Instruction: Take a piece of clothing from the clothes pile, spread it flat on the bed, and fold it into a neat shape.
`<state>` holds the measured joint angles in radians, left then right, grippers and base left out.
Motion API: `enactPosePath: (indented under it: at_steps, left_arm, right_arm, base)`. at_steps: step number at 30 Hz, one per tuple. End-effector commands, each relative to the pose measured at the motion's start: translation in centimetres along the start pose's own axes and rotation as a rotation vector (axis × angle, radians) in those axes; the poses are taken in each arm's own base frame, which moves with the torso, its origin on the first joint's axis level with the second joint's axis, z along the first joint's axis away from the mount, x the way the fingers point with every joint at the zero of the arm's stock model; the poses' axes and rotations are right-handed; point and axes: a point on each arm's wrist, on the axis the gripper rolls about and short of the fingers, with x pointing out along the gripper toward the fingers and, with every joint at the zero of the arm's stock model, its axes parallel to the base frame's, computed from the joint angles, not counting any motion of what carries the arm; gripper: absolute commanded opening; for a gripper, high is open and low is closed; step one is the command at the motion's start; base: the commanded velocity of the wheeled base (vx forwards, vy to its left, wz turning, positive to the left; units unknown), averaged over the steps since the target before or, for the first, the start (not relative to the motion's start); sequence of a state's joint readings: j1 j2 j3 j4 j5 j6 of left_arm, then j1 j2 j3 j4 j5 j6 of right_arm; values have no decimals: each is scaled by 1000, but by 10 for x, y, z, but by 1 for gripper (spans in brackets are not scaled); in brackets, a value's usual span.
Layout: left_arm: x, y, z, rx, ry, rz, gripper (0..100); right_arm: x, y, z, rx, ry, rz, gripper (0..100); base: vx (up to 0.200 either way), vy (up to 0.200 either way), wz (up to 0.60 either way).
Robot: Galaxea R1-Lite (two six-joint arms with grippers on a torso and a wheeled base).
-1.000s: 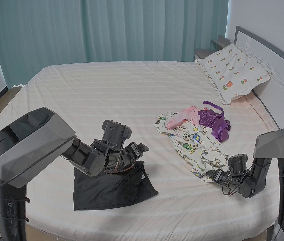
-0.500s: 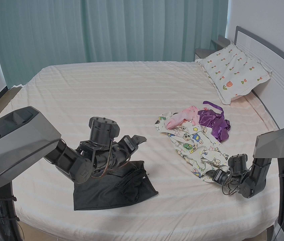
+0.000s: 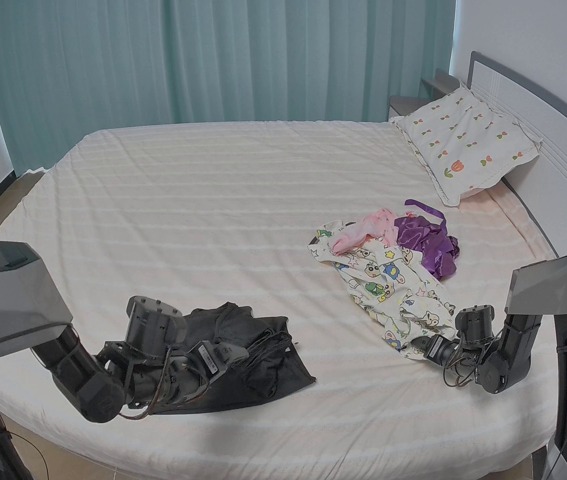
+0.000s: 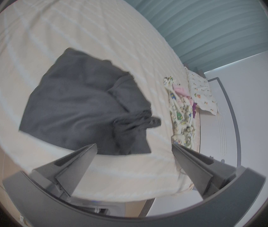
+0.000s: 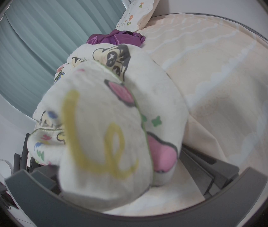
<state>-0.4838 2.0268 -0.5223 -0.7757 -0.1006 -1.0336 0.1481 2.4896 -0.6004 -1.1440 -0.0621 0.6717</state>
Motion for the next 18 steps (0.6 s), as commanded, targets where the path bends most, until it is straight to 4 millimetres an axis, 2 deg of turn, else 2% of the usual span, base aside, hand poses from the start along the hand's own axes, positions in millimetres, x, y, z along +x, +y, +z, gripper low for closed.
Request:
enactPosePath:
  at_steps: [1, 4, 18]
  left_arm:
    - [-25, 17, -14, -27, 22, 17, 100]
    - [-28, 22, -16, -104, 24, 28, 100]
    - [-37, 28, 1, -204, -46, 5, 100]
  right_arm:
    - [0, 0, -1, 1, 3, -1, 100]
    - [0, 0, -1, 1, 3, -1, 100]
    - [0, 0, -1, 1, 3, -1, 100]
  base:
    - [-200, 0, 0]
    - [-200, 0, 0]
    - [0, 0, 0]
